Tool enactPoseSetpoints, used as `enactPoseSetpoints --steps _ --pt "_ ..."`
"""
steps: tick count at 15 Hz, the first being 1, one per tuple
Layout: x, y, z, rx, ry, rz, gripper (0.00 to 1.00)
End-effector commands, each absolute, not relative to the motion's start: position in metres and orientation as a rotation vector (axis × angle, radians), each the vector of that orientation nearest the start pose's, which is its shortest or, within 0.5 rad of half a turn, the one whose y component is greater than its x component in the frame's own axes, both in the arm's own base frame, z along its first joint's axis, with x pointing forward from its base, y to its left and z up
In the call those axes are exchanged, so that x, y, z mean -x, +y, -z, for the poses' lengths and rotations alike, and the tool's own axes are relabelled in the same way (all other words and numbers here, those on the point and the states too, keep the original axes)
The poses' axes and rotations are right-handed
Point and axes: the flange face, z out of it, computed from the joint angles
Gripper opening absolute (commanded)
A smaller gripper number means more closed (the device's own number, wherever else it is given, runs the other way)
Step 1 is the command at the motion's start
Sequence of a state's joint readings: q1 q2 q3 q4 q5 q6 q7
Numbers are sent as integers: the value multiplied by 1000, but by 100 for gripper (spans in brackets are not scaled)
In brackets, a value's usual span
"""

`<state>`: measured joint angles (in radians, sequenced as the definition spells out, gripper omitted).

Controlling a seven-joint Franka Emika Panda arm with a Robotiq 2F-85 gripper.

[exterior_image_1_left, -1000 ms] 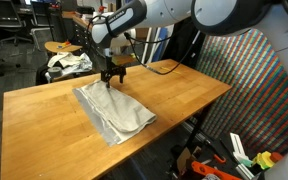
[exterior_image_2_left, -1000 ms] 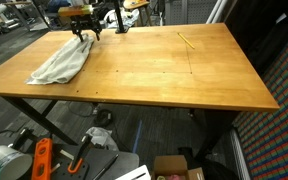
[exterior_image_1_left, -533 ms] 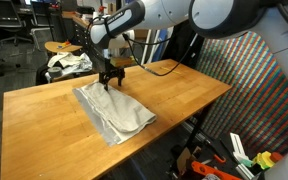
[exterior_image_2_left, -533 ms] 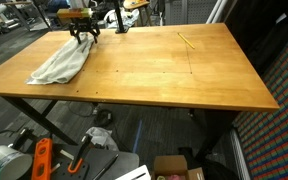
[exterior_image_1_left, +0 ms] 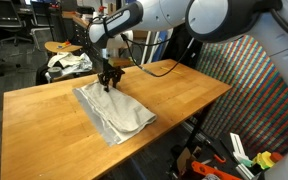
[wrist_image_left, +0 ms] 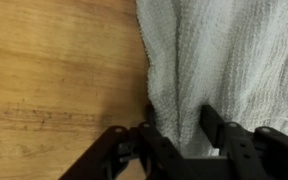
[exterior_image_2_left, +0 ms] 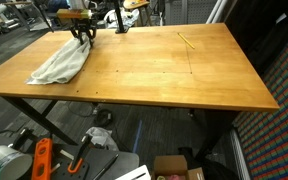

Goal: Fold the towel on the table

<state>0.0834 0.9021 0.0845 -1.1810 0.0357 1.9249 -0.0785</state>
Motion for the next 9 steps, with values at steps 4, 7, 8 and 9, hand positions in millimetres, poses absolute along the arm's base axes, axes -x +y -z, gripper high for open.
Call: enactPoseSetpoints --steps 4,7,8,9 --pt "-759 97 -241 3001 -192 -230 1" --pt "-766 86 -244 3006 -123 -223 1" --pt "-768 83 -243 3008 -102 -222 2" --pt "-769 80 -243 3008 -86 -228 2"
